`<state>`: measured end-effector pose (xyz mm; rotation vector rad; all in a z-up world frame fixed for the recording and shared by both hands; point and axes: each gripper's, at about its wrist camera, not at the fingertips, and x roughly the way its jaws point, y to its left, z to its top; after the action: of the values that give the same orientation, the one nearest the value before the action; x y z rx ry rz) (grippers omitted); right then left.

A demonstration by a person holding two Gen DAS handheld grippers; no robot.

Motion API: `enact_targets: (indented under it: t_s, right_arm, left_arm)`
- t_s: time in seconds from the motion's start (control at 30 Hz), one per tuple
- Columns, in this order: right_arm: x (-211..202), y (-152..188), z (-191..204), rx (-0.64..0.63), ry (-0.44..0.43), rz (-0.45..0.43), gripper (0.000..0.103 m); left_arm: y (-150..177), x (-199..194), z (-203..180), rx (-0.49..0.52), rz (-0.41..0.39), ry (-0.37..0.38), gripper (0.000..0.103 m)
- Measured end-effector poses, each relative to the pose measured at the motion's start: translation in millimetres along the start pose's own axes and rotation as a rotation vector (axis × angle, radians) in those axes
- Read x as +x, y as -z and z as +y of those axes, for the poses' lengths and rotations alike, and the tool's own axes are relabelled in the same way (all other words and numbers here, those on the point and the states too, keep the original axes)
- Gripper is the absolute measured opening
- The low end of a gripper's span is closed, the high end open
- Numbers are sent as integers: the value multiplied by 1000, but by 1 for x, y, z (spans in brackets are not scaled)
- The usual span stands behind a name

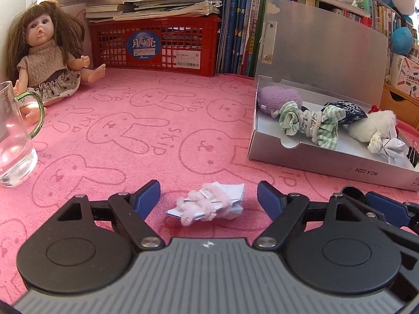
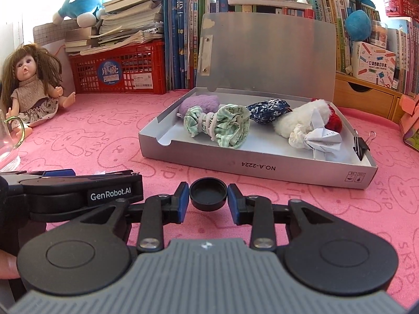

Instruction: Organize objects

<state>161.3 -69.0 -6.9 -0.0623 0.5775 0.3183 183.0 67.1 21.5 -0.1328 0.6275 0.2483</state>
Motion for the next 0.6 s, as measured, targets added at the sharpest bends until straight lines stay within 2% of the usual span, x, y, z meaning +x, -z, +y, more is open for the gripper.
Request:
enact_targets:
  t_s: [0.07,0.13,0.2,0.4,0.6]
  right_arm:
    - [-2,1,-1,15,-29,3,39]
    - [-6,3,-1,21,-43,0,39]
    - [-12,5,-1,19,-53,-8,39]
    - [-32,12,-7,30,-77,-24,38]
    - [-54,18,-13,51,-99,-40,38]
  left_arm:
    - [2,-5,1,5,-6,21,75]
    - [3,-10,1,12,-7,47,63]
    - [5,-17,0,20,-17,62,60]
    - [13,-43,-7,109,-92,90,54]
    - [22,-67,-8,123,-115,143,54]
